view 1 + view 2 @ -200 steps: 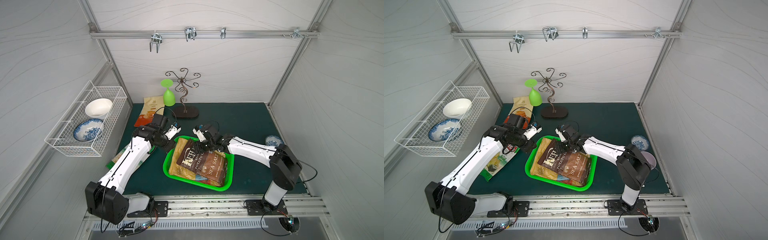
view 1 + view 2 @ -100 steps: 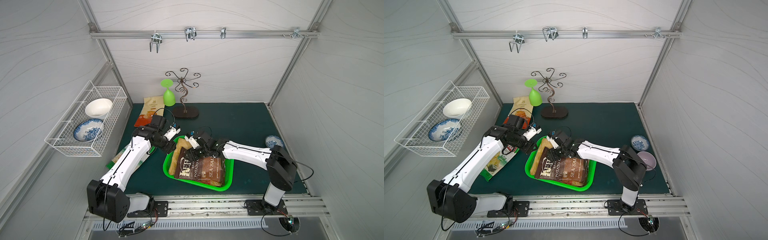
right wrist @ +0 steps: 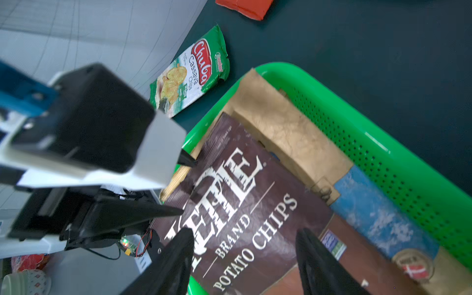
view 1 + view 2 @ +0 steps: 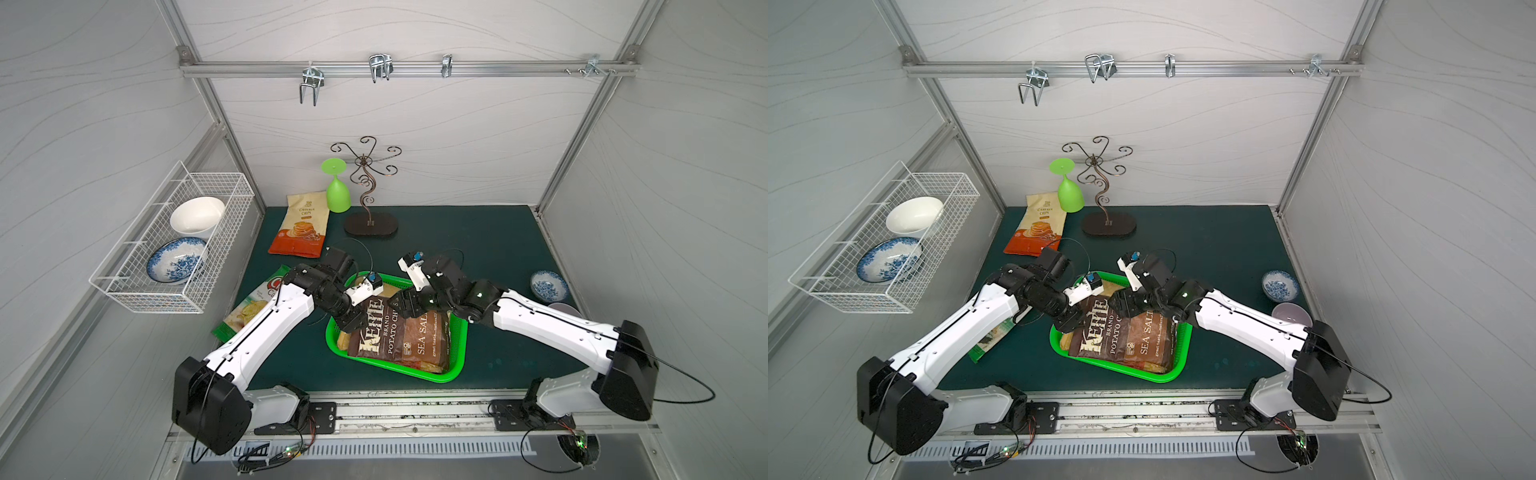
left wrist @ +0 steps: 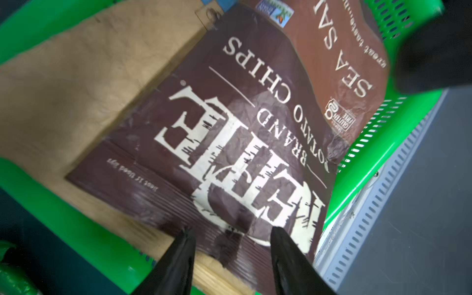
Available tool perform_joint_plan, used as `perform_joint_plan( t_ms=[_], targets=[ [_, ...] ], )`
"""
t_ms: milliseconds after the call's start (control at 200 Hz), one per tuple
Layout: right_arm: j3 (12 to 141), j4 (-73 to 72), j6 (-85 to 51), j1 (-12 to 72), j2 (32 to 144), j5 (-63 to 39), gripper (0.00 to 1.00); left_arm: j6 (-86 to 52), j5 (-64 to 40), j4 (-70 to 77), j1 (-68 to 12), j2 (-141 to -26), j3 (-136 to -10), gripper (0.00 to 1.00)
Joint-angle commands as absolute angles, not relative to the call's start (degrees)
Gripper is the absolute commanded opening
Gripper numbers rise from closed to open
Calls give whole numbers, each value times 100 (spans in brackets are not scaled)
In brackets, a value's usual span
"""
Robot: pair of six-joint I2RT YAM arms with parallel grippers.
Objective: Put the potato chips into the basket
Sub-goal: Place the potato chip in the basket.
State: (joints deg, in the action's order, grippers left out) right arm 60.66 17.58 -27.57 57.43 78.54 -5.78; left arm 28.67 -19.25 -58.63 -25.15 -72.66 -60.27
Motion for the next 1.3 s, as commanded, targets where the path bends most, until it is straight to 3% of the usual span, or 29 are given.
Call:
perform_joint_plan(
  t_ms=[0, 190, 410, 730, 905, 1151, 1296],
  targets=[
    [5554, 1804, -3106, 5871, 7432, -711, 67, 2811, -1429, -5210, -2572, -7230, -5807, 51],
    [4736, 1303, -3307, 5937, 6893, -1042, 67, 2554, -880, -4477, -2669, -7540, -5464, 50],
    [4738, 1318, -3234, 6127, 7278, -1133, 67, 2347, -211, -3889, -2751, -7874, -5433, 48],
    [4603, 1546, -3208, 6144, 7532, -445, 67, 2593, -825, -4556, -2751, -7422, -5459, 50],
    [4580, 1625, -3287, 6135, 7403, -390, 68, 2745, -1272, -5185, -2662, -7095, -5547, 56],
    [4864, 1745, -3112, 6161, 6894, -70, 68, 2609, -2100, -5802, -1853, -6795, -6328, 64],
    [4751, 1666, -3112, 6161, 6662, 127, 69, 2431, -1945, -5839, -1351, -6705, -6622, 72]
  ],
)
